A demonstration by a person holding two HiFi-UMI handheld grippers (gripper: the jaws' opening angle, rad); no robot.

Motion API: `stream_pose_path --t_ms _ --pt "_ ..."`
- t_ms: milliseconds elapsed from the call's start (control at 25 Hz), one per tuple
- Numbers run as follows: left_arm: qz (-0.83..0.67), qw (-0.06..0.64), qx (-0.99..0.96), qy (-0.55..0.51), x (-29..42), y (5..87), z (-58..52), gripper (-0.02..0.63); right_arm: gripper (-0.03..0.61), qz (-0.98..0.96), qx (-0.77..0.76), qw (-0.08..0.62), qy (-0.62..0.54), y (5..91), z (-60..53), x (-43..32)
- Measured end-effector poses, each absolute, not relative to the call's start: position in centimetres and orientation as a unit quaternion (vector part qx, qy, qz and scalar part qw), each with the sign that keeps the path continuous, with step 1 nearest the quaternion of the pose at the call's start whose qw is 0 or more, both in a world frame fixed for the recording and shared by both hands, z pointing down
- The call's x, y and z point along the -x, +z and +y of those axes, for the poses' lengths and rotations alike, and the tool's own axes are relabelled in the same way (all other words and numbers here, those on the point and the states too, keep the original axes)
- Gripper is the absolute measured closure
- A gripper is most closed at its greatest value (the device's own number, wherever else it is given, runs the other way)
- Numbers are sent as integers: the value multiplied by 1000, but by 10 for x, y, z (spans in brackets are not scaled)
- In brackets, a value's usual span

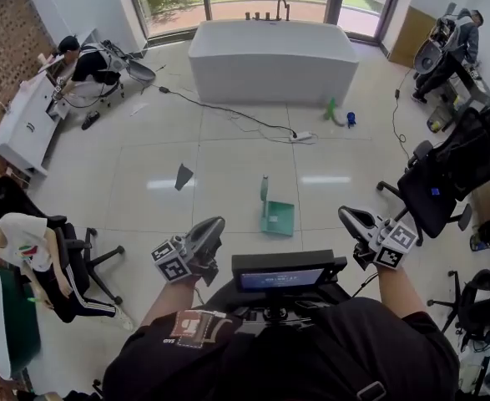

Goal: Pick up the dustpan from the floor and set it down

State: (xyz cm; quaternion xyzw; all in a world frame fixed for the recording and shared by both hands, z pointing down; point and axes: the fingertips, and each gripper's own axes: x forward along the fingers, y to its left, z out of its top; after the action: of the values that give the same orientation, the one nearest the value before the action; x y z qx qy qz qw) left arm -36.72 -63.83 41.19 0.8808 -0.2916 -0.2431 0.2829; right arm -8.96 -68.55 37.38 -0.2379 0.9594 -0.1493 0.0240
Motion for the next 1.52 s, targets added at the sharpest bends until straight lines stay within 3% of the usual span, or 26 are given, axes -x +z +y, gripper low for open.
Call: stream_pose_path --t_ms 200,400,640,840,1080,1320,1520 --pt "-260 288 -888 -247 370 390 -569 609 568 953 277 48 -114 298 -615 75" --pt "-244 286 -892 -251 341 372 -502 609 568 949 287 57 -114 279 -538 48" --pt "-242 271 -900 -241 217 348 -385 609 568 960 253 51 -110 274 -410 -54" --pt "-266 268 -890 -256 122 344 -216 609 568 969 210 45 -123 307 -241 -131" --pt "-327 257 -875 -250 38 339 -57 609 568 978 140 44 -146 330 -123 -199" --pt "-358 225 -869 -259 40 308 101 609 568 984 111 53 -131 296 16 -198" --pt "-359 201 -872 -267 105 307 277 609 568 986 109 48 -114 291 169 -135"
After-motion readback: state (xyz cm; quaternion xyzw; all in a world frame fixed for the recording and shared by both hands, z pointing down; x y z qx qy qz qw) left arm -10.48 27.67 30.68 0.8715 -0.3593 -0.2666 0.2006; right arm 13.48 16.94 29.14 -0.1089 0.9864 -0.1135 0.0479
